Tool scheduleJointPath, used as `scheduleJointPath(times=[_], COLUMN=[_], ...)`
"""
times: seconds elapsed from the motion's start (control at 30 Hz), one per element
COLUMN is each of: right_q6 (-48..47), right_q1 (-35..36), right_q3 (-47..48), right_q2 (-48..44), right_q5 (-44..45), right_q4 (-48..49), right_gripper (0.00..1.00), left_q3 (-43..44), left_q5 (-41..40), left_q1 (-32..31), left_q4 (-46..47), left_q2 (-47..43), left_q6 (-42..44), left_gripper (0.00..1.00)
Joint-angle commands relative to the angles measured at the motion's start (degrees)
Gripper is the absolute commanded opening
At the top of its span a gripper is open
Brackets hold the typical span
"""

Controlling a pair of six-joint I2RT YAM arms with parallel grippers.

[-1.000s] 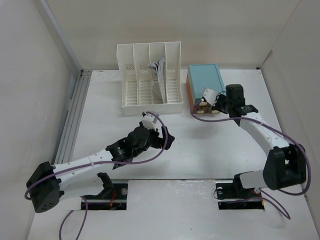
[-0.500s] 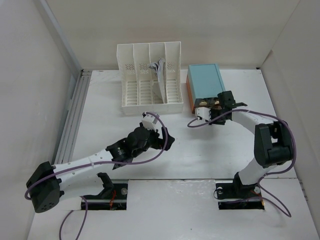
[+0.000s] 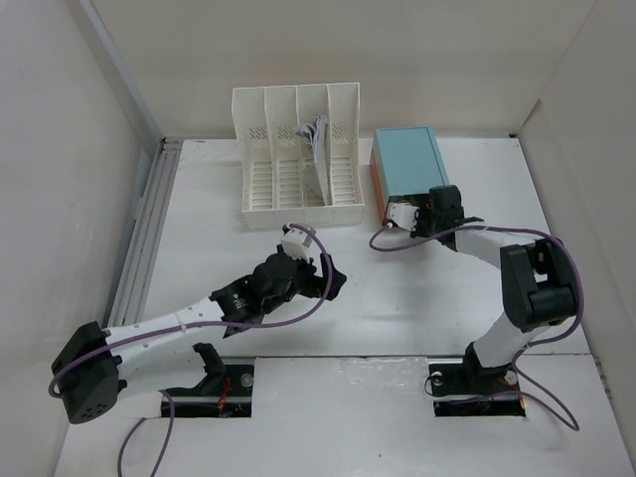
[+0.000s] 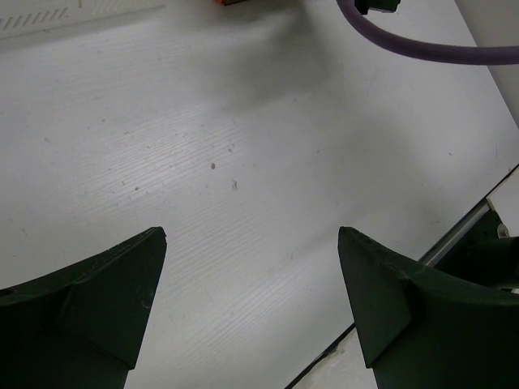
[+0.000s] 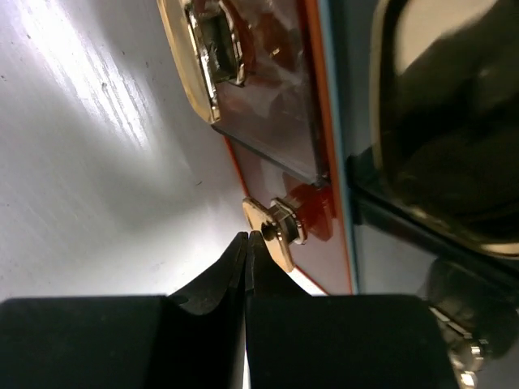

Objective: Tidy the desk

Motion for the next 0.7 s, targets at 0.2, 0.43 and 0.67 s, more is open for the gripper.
scheduleJointPath(times=[0.2,0.43,0.67], right_q6=[-2.69,12.44,56.34], right_q1=[0.64,-0.15,1.52], right_q3=[3.55,18.17,11.56], right_q2=[-9.39,-23.61,-43.94], right_q5=[-15.02,-30.24,-5.99], right_q4=[-15.43,-35.18,-9.16], right_gripper=[0.04,1.00,1.00], left_q3=[-0.33,-0.95,6.51], left_q5=[0.92,5.85,3.31], left_q1=[-0.24,-0.24,-0.77], left_q4=[1.31,5.35,-0.53], left_q2=[-3.41,-3.43,-0.96], left_q6=[-0.61,0.80,1.41], left_gripper=[0.84,1.00,1.00])
